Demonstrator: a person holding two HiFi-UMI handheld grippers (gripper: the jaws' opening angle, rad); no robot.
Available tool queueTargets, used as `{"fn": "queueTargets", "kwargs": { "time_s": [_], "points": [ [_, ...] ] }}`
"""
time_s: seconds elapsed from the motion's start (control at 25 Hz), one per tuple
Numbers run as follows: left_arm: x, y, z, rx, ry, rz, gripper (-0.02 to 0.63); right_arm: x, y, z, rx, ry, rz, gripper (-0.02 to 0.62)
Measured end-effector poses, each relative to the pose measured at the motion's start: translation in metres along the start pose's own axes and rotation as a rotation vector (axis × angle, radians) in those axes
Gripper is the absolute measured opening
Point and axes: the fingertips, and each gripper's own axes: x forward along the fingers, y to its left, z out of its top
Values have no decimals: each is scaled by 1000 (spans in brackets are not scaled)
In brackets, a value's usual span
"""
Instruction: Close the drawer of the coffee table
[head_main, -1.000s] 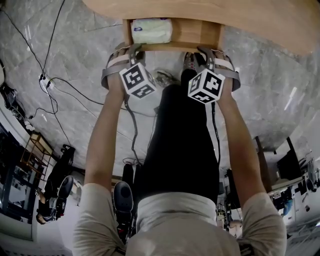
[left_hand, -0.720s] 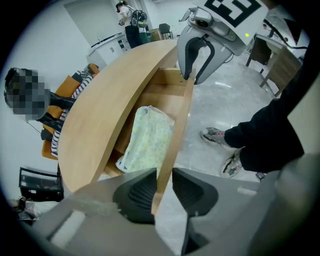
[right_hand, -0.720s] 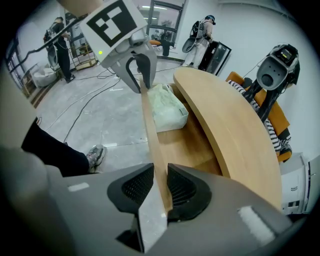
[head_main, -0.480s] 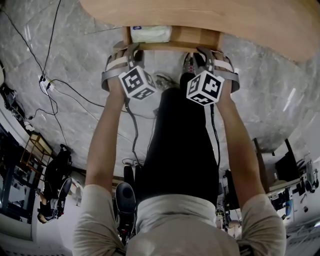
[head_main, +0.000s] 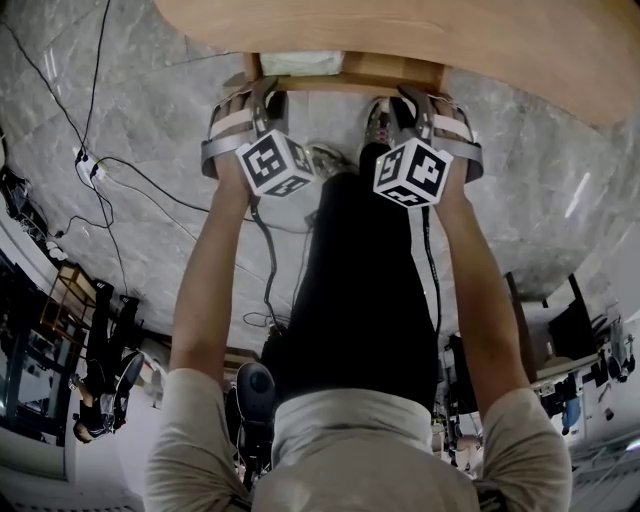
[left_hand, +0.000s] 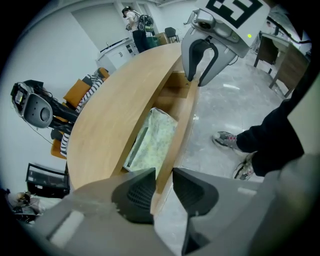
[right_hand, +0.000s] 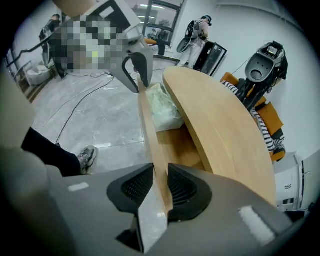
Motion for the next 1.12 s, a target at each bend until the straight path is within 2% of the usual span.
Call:
{"fn": "queueTargets", "kwargs": {
  "time_s": [0.32, 0.88, 1.12],
  "points": [
    [2, 8, 6, -19, -44, 69, 133, 2, -12, 0, 21, -10, -64, 106],
    [6, 23, 8, -24, -62, 89, 135, 7, -28, 5, 44, -11, -112, 114],
    [6, 31, 10, -72, -80, 123, 143, 7, -36, 9, 78, -49, -195, 124]
  ]
}}
